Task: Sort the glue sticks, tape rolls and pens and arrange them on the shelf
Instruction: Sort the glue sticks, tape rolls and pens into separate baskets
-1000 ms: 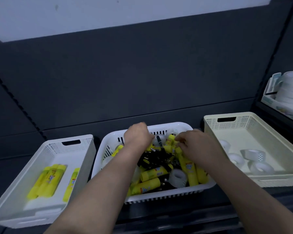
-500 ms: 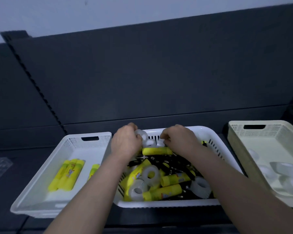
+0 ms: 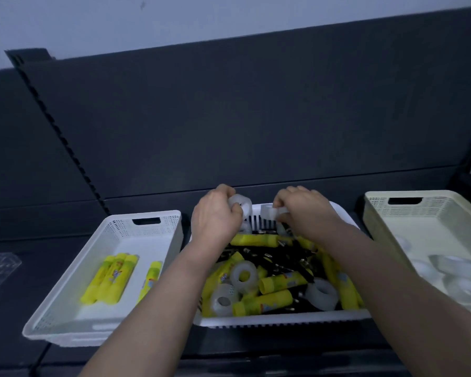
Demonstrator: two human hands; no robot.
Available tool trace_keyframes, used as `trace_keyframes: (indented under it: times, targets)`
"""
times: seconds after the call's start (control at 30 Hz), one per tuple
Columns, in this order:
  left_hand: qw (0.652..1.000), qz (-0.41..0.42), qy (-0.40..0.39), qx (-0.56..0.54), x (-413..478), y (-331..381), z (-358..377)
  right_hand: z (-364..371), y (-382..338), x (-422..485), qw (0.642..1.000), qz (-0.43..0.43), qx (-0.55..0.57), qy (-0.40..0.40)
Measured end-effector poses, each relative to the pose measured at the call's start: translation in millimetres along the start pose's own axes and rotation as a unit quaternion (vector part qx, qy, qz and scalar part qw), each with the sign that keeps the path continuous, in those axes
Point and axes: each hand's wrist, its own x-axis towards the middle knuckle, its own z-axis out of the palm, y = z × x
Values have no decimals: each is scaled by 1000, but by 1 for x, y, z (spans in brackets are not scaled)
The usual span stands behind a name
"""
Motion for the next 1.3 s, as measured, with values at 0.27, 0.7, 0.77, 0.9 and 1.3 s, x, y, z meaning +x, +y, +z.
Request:
trace_keyframes:
  times: [0.27, 0.7, 0.77, 0.9, 1.3]
  targets:
    - [994, 67, -49, -76, -15, 92, 38, -31, 87, -83, 983, 156, 21, 98]
    - [961, 188, -198, -39, -55, 221, 153, -24, 210, -164, 967, 252, -17, -19]
    - [959, 202, -200, -5, -54, 229, 164, -28, 218, -169, 968, 252, -1, 7]
    - [955, 200, -208, 60, -49, 238, 179, -36, 225, -179, 969, 240, -12, 49]
    - [989, 107, -85, 57, -40, 166, 93, -34, 152, -146, 988, 123, 30, 93]
